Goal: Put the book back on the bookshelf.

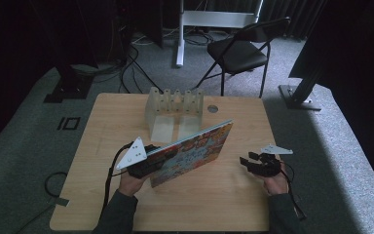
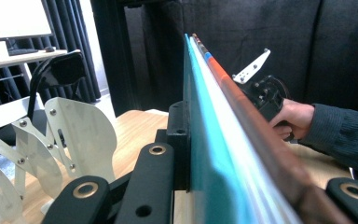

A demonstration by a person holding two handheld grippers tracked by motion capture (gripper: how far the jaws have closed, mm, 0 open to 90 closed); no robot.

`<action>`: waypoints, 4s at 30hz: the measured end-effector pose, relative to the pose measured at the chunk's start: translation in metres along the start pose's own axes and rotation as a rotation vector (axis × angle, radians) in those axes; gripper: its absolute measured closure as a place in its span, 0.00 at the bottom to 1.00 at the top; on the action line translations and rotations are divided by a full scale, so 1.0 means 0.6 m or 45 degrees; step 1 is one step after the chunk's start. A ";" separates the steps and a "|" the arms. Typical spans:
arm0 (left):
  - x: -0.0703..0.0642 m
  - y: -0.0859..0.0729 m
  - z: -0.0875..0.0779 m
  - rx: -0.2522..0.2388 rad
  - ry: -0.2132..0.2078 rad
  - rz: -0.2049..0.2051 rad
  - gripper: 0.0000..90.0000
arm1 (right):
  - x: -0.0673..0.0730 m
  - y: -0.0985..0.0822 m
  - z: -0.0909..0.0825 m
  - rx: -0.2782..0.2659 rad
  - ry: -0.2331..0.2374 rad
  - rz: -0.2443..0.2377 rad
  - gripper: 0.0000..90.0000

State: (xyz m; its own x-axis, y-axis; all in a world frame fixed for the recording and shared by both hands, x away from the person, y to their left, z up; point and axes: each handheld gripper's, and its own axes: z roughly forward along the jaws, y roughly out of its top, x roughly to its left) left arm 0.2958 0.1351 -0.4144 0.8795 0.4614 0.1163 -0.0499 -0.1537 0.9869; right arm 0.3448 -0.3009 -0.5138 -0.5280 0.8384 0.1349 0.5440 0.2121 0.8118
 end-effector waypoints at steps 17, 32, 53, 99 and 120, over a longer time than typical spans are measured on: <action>-0.014 -0.003 0.002 -0.023 0.069 0.007 0.89 | -0.008 -0.019 0.019 0.079 -0.115 -0.036 0.46; -0.027 -0.004 -0.009 -0.021 0.138 0.011 0.90 | -0.016 -0.031 0.028 0.121 -0.175 -0.031 0.43; -0.034 -0.006 -0.034 -0.015 0.200 0.012 0.89 | -0.022 -0.039 0.042 0.161 -0.207 -0.034 0.38; -0.020 -0.016 -0.086 -0.030 0.340 -0.055 0.89 | -0.022 -0.046 0.044 0.127 -0.222 -0.037 0.31; -0.013 -0.020 -0.109 -0.045 0.391 -0.102 0.89 | -0.022 -0.046 0.044 0.127 -0.222 -0.036 0.31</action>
State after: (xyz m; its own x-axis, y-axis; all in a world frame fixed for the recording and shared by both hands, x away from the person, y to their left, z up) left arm 0.2586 0.1905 -0.4198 0.6977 0.7138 0.0610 -0.0072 -0.0781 0.9969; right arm 0.3540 -0.3045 -0.5529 -0.4278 0.9038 0.0052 0.5969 0.2782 0.7525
